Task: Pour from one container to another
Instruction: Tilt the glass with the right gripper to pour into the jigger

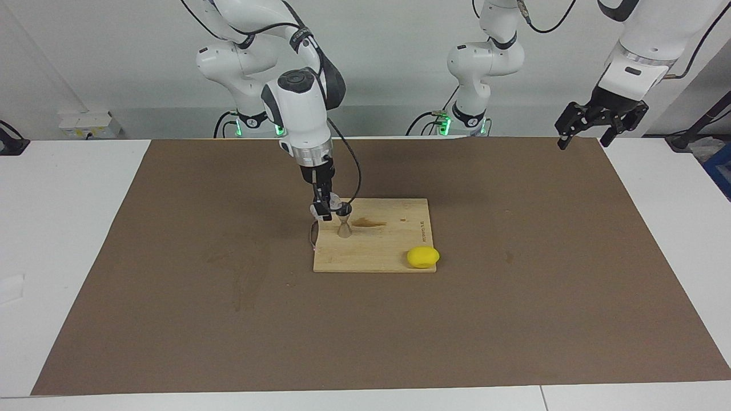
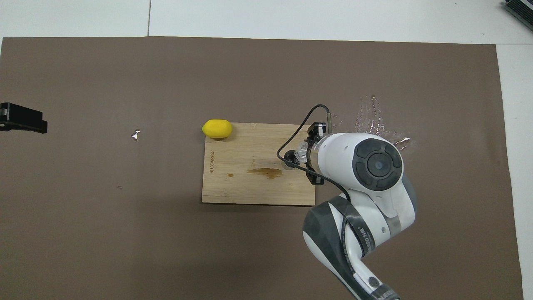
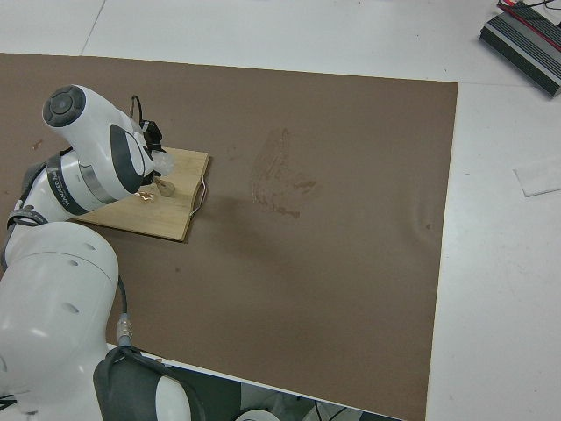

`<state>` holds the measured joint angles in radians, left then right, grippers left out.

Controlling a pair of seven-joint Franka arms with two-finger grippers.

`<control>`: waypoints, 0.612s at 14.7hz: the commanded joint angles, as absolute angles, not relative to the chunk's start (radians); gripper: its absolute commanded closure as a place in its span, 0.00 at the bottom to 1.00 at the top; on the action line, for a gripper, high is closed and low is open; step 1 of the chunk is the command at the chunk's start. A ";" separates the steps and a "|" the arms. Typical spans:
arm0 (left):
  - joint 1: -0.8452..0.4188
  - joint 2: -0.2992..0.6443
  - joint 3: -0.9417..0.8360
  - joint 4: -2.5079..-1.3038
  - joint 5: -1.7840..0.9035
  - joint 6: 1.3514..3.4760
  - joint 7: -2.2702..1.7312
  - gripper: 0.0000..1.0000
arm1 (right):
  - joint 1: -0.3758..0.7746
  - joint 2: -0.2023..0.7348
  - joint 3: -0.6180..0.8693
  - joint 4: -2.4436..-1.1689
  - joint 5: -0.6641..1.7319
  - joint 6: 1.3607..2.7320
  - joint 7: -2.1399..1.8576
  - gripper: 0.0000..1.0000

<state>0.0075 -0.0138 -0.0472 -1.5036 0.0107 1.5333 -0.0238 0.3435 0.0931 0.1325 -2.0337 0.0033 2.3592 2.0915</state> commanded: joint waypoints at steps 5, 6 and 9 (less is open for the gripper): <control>0.006 -0.043 -0.044 -1.542 0.026 1.557 -0.035 0.00 | 0.256 0.092 0.141 -2.033 0.240 2.339 1.939 1.00; 0.006 -0.043 -0.044 -1.540 0.026 1.557 -0.035 0.00 | 0.230 0.092 0.141 -2.031 0.292 2.321 1.890 1.00; 0.006 -0.043 -0.044 -1.542 0.026 1.559 -0.035 0.00 | 0.119 0.097 0.141 -2.039 0.476 2.277 1.720 1.00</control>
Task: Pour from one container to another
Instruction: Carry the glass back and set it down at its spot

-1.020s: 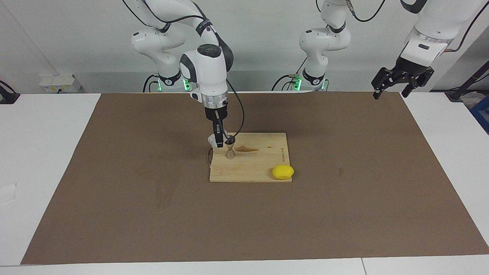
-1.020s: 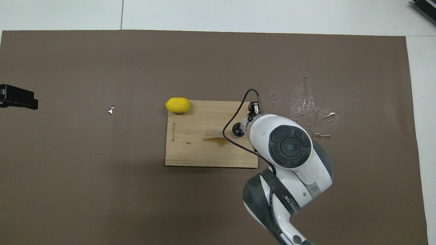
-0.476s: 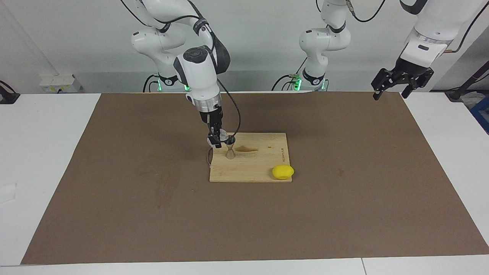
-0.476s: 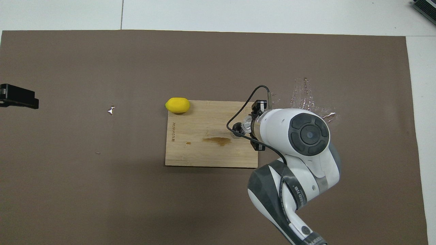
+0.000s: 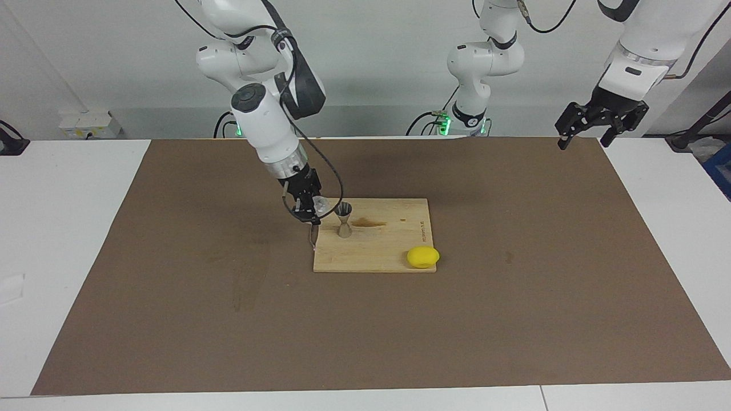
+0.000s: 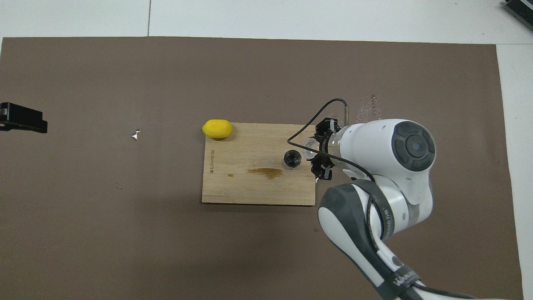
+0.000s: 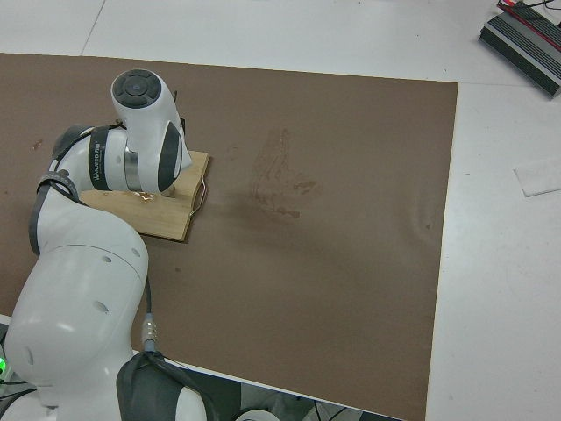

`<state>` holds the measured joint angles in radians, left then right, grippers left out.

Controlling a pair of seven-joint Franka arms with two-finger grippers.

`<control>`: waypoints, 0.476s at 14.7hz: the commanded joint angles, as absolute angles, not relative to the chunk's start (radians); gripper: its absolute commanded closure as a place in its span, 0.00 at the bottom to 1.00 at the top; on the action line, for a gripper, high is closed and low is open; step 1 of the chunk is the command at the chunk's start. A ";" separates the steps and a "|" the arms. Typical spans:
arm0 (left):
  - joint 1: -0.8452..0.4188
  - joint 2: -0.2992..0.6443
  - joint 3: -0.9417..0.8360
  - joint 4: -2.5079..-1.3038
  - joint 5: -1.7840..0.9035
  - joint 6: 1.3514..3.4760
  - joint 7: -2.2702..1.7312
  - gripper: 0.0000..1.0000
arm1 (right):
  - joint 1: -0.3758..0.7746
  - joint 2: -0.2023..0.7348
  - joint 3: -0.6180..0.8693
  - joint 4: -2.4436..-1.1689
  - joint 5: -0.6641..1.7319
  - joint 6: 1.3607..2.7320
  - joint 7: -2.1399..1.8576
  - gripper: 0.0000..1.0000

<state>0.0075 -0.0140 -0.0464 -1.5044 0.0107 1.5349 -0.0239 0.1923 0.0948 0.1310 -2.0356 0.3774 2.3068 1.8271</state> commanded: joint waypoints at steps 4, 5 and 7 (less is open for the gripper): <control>0.006 -0.043 -0.044 -1.542 0.026 1.559 -0.037 0.00 | -0.030 0.156 0.141 -2.042 0.627 2.227 1.466 1.00; 0.006 -0.043 -0.044 -1.542 0.026 1.559 -0.037 0.00 | -0.053 0.173 0.140 -2.042 0.644 2.220 1.422 1.00; 0.005 -0.043 -0.044 -1.542 0.026 1.559 -0.037 0.00 | -0.107 0.201 0.140 -2.043 0.672 2.212 1.329 1.00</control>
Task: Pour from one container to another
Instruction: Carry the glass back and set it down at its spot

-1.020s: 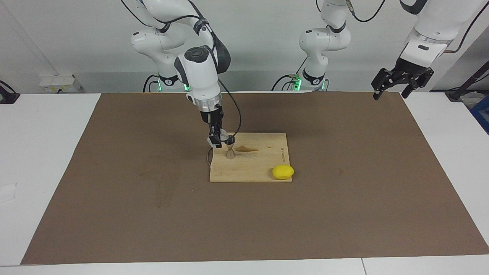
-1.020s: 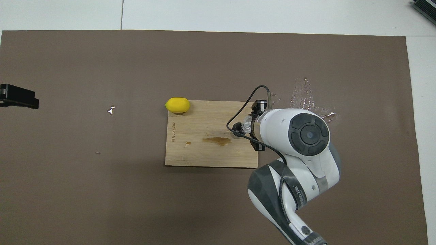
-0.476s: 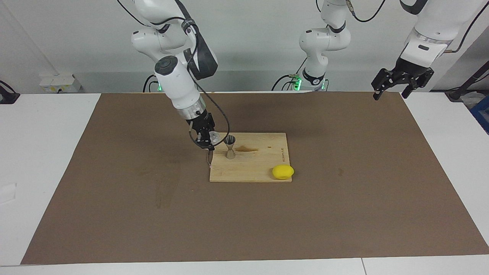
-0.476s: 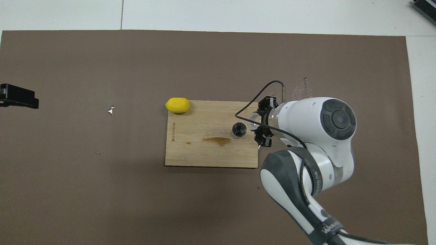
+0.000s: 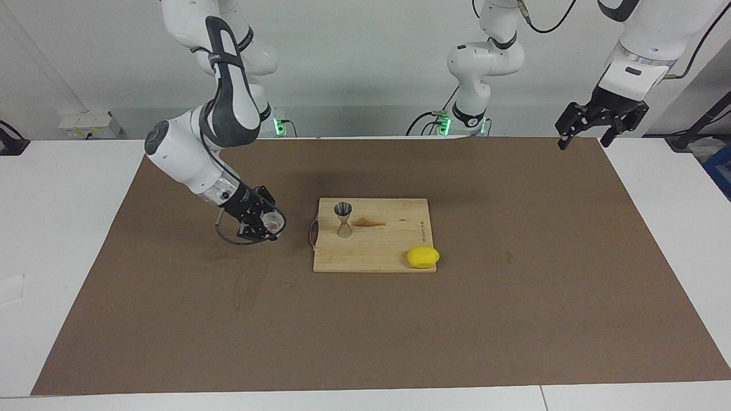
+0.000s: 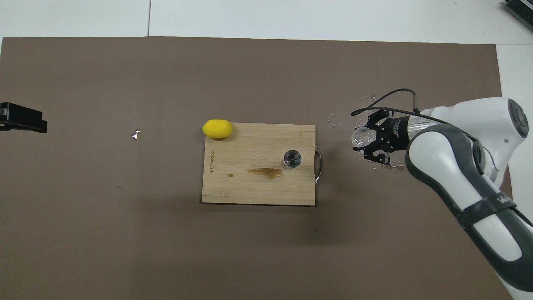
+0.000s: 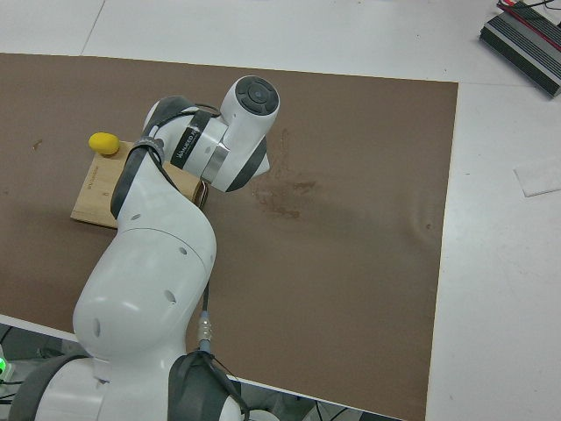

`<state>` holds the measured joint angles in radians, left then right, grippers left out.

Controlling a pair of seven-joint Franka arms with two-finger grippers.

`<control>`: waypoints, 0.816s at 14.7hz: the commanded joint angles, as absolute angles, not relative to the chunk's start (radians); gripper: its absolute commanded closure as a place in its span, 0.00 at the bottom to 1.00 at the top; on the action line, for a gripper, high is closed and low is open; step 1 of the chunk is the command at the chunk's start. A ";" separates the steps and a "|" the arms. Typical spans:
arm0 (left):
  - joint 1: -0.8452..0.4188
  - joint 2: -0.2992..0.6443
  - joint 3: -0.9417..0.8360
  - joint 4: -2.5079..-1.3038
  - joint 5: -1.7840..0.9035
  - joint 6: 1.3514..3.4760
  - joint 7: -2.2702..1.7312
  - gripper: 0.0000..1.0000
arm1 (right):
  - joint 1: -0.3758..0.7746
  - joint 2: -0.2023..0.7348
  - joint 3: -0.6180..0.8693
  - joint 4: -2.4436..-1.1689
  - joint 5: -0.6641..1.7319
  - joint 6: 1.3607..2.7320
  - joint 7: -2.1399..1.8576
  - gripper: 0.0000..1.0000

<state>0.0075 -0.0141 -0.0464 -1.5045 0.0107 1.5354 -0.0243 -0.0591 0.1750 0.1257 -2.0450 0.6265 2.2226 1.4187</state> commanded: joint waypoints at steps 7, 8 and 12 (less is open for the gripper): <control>0.005 -0.043 -0.044 -1.542 0.026 1.555 -0.038 0.00 | -0.213 0.294 0.140 -2.040 0.771 2.198 1.105 1.00; 0.005 -0.043 -0.044 -1.542 0.026 1.557 -0.037 0.00 | -0.224 0.304 0.141 -2.040 0.781 2.192 1.097 1.00; 0.005 -0.043 -0.044 -1.542 0.026 1.557 -0.038 0.00 | -0.271 0.333 0.141 -2.040 0.801 2.169 1.025 1.00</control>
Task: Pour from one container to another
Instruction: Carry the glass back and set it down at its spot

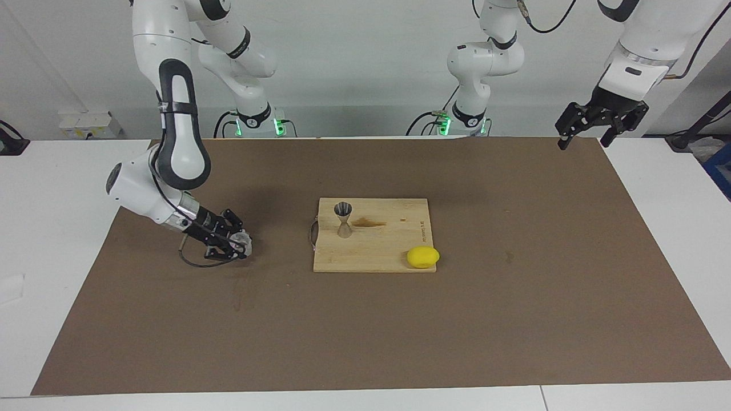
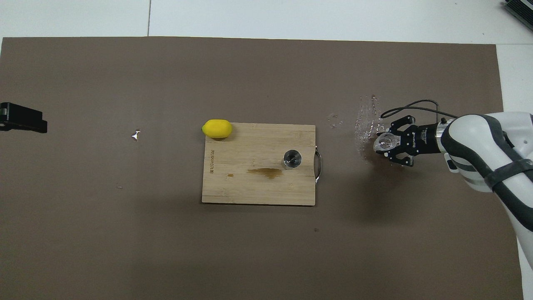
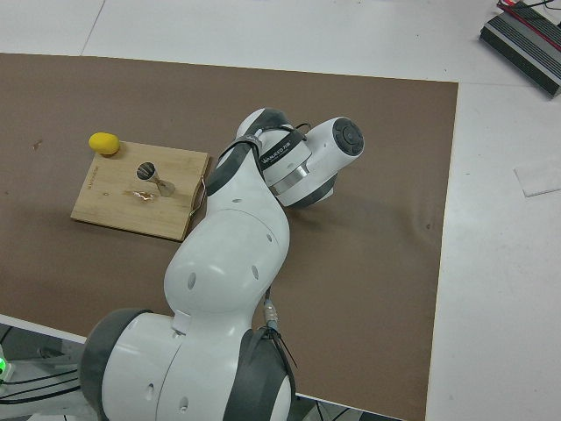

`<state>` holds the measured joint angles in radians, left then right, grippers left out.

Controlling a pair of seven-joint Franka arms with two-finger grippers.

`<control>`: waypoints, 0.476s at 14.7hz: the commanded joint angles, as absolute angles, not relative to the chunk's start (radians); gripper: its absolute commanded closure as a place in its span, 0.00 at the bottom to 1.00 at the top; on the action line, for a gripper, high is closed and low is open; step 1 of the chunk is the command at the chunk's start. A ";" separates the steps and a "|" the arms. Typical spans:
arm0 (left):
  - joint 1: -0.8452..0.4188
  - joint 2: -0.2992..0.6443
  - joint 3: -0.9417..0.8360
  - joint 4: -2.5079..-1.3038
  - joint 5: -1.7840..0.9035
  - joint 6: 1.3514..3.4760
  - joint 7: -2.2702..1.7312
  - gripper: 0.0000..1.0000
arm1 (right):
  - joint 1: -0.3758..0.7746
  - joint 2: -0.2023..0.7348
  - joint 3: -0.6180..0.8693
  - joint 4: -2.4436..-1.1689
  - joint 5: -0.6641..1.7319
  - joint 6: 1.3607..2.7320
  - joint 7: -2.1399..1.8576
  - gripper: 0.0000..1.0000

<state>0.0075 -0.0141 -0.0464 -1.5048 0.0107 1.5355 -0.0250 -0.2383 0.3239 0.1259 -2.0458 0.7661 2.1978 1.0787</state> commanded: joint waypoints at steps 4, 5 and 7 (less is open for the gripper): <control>0.005 -0.043 -0.044 -1.542 0.026 1.557 -0.038 0.00 | -0.290 0.334 0.140 -2.043 0.804 2.167 1.020 0.97; 0.005 -0.043 -0.043 -1.542 0.026 1.557 -0.037 0.00 | -0.296 0.334 0.140 -2.043 0.805 2.168 1.019 0.82; 0.005 -0.043 -0.043 -1.542 0.026 1.557 -0.037 0.00 | -0.301 0.330 0.140 -2.046 0.805 2.166 1.019 0.59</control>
<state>0.0075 -0.0143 -0.0463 -1.5049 0.0107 1.5355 -0.0251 -0.2762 0.3344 0.1262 -2.0454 0.7674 2.1811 1.0566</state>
